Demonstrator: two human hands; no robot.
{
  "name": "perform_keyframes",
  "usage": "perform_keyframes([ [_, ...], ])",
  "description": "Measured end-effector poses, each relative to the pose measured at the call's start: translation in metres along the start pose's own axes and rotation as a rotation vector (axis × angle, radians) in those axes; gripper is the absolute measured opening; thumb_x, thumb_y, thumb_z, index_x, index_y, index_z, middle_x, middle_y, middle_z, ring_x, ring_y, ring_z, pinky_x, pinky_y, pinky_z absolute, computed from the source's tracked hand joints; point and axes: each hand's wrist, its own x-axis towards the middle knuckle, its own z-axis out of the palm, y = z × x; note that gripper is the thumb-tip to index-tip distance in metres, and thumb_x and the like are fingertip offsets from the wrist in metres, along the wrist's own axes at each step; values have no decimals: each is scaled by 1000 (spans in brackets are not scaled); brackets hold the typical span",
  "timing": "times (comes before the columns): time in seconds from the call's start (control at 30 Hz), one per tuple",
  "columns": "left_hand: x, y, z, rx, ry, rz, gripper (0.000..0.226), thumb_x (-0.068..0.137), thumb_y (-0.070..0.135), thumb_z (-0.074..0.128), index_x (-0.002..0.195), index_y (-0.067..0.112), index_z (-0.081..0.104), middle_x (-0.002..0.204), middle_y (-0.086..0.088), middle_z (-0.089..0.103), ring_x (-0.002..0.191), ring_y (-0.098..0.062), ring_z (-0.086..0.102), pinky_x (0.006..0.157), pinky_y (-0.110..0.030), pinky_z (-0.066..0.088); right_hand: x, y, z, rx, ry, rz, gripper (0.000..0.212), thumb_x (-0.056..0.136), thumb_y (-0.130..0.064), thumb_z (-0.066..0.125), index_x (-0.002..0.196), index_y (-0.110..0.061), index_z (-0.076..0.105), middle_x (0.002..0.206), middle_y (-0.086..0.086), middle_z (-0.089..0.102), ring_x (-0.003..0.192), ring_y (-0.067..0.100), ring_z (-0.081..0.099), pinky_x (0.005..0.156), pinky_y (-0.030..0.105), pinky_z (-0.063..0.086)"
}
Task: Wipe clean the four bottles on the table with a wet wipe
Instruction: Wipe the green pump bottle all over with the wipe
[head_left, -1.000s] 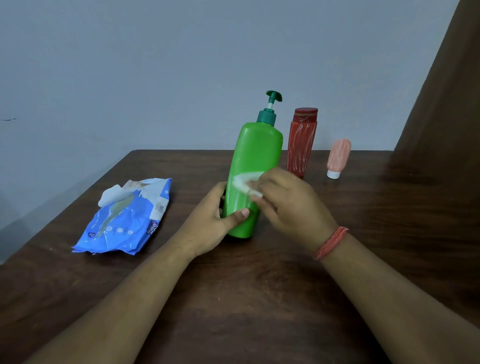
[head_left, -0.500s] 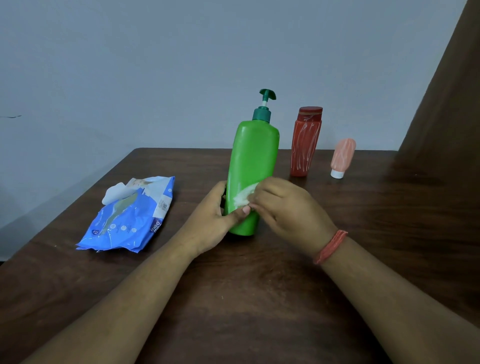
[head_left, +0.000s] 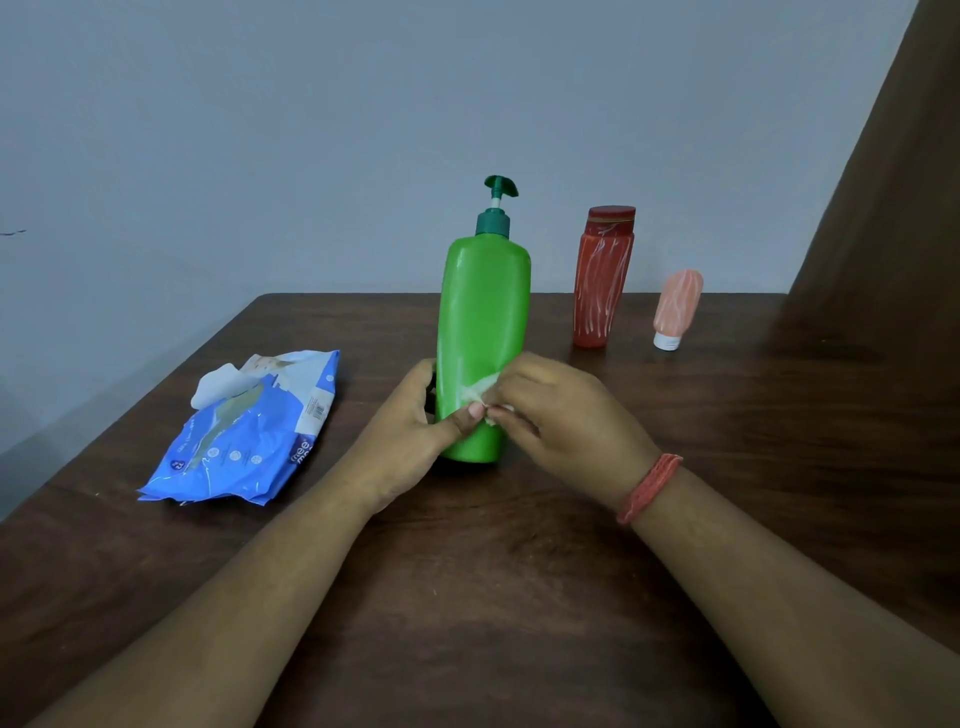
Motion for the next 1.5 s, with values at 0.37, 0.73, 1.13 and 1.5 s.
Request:
perform_keyframes([
  [0.37,0,2,0,-92,19,-34,51,81,29,72,129,19,56,120,0,73,110,-9,69,81,-18,54,-1,6,4,89,67,106,3,90,-14,70,92,-12,69,94,0,60,84,15,59,72,36,53],
  [0.73,5,-5,-1,-69,71,-50,42,83,38,78,118,27,60,111,7,76,103,-5,70,79,-16,53,-3,-4,4,82,-198,-61,5,88,-18,72,89,-14,70,89,0,60,79,16,60,67,36,51],
  [1.13,8,-8,-3,-71,85,-56,46,78,39,77,118,29,59,111,7,75,104,-6,71,78,-18,55,-2,0,8,52,-46,64,7,90,-17,70,94,-12,70,92,1,60,80,17,59,69,39,52],
  [1.5,4,0,-7,-165,52,-98,17,95,45,50,90,34,63,98,4,63,100,-12,55,99,-39,41,-7,4,18,202,141,256,4,87,-13,73,87,-15,70,85,-9,55,76,3,54,67,19,43],
])
